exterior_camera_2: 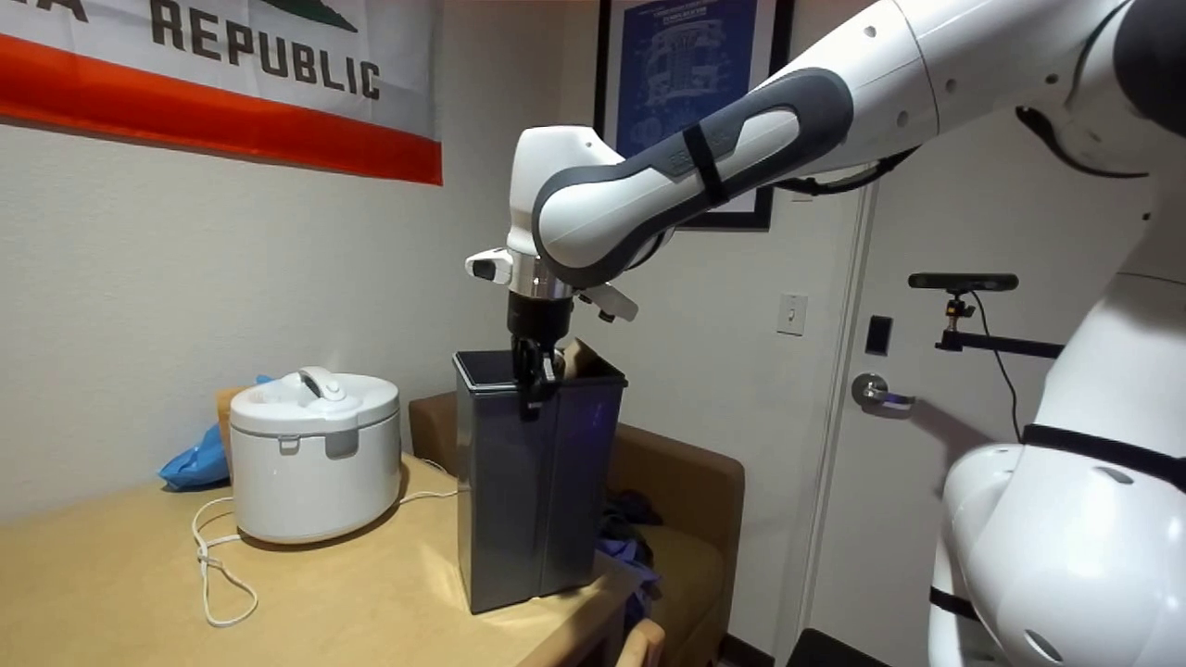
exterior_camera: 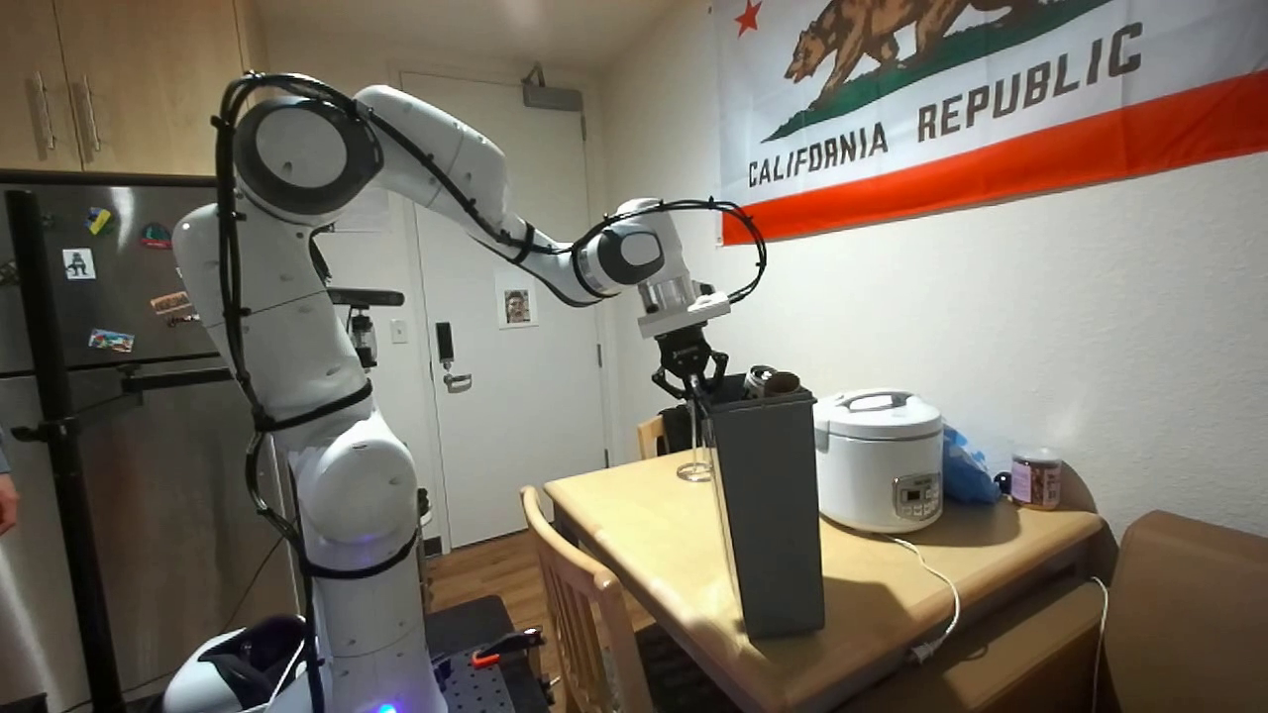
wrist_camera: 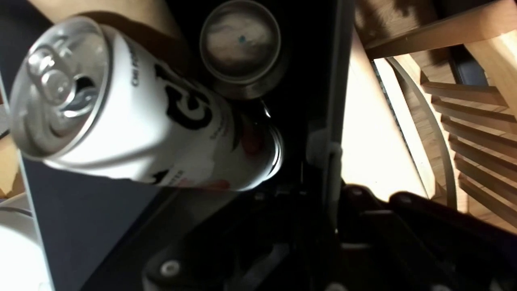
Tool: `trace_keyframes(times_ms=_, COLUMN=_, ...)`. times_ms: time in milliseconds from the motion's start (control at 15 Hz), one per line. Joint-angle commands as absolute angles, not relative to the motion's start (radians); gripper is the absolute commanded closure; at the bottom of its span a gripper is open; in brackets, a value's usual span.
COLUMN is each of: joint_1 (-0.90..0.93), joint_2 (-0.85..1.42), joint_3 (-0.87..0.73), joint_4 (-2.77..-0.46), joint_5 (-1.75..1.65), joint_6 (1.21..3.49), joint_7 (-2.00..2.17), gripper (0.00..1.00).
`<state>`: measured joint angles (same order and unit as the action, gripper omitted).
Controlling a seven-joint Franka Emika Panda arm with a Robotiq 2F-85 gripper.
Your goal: Move the landfill bin to the left then right
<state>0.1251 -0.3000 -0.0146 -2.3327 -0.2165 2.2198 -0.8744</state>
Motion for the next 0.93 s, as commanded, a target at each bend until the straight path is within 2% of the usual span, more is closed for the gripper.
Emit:
trace_keyframes(times_ms=0, joint_1=0.118, joint_2=-0.295, joint_3=0.012, joint_4=-2.295, joint_5=-0.245, joint_6=2.190, joint_7=-0.854, gripper=0.98)
trace_keyframes(times_ms=867, joint_1=0.154, joint_2=-0.324, joint_3=0.120, joint_4=-2.223, joint_5=-0.324, joint_6=2.156, joint_7=-0.838, gripper=0.98)
